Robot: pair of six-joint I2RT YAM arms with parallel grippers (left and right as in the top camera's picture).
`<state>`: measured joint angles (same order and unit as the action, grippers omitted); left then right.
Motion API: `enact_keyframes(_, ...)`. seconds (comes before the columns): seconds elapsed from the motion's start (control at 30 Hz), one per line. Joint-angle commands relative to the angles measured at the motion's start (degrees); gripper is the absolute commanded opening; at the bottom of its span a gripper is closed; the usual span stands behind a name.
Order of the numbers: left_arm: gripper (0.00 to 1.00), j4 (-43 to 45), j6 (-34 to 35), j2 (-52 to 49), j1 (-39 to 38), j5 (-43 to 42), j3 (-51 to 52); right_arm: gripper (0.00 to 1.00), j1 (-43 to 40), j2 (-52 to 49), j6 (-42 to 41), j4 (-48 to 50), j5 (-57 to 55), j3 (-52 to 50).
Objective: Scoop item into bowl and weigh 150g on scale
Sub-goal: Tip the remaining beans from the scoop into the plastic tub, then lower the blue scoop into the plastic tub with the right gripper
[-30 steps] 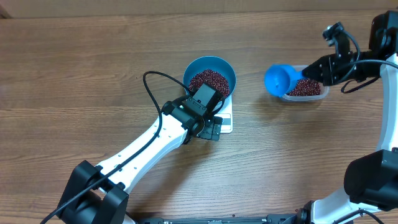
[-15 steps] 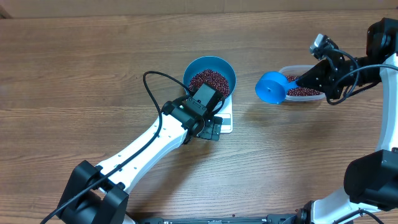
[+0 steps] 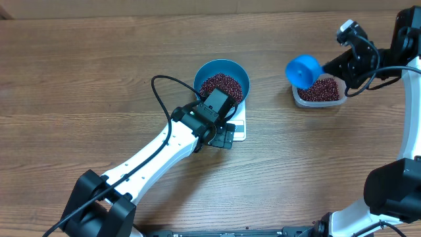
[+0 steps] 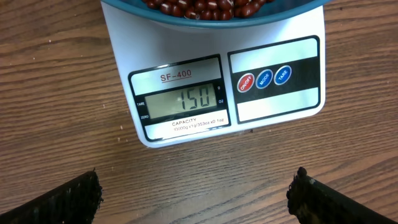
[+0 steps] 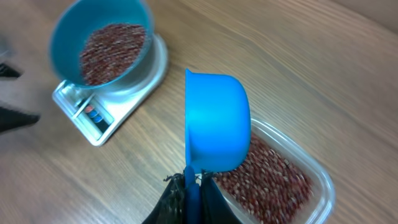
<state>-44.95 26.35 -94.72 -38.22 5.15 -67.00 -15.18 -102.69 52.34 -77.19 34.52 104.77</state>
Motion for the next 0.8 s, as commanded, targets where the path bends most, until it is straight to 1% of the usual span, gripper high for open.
enact_keyframes(0.0, 1.00, 0.02, -1.07, 0.33, 0.09, -0.09, 0.11, 0.09, 0.00, -0.31, -12.68, 1.55, -6.58, 1.31)
enact_keyframes(0.23, 1.00, 0.02, -1.07, 0.33, 0.09, -0.09, 0.11, 0.14, 0.00, -0.31, -24.44, 2.51, -17.51, 1.31)
enact_keyframes(0.3, 1.00, 0.02, -1.07, 0.33, 0.09, -0.09, 0.11, 0.14, 0.00, -0.31, -26.62, 2.64, -19.65, 1.31)
enact_keyframes(0.43, 1.00, 0.02, -1.07, 0.33, 0.09, -0.09, 0.11, 0.15, 0.00, -0.31, -27.76, 2.84, -20.15, 1.31)
enact_keyframes(0.53, 1.00, 0.02, -1.09, 0.33, 0.09, -0.09, 0.11, 0.18, 0.00, -0.33, -30.36, 3.67, -20.11, 1.31)
enact_keyframes(0.63, 1.00, 0.02, -1.07, 0.33, 0.09, -0.09, 0.11, 0.18, 0.00, -0.37, -33.59, 4.20, -20.13, 1.31)
enact_keyframes(0.77, 1.00, 0.02, -1.07, 0.33, 0.09, -0.09, 0.11, 0.12, 0.00, -1.16, -40.61, 5.20, -19.43, 1.31)
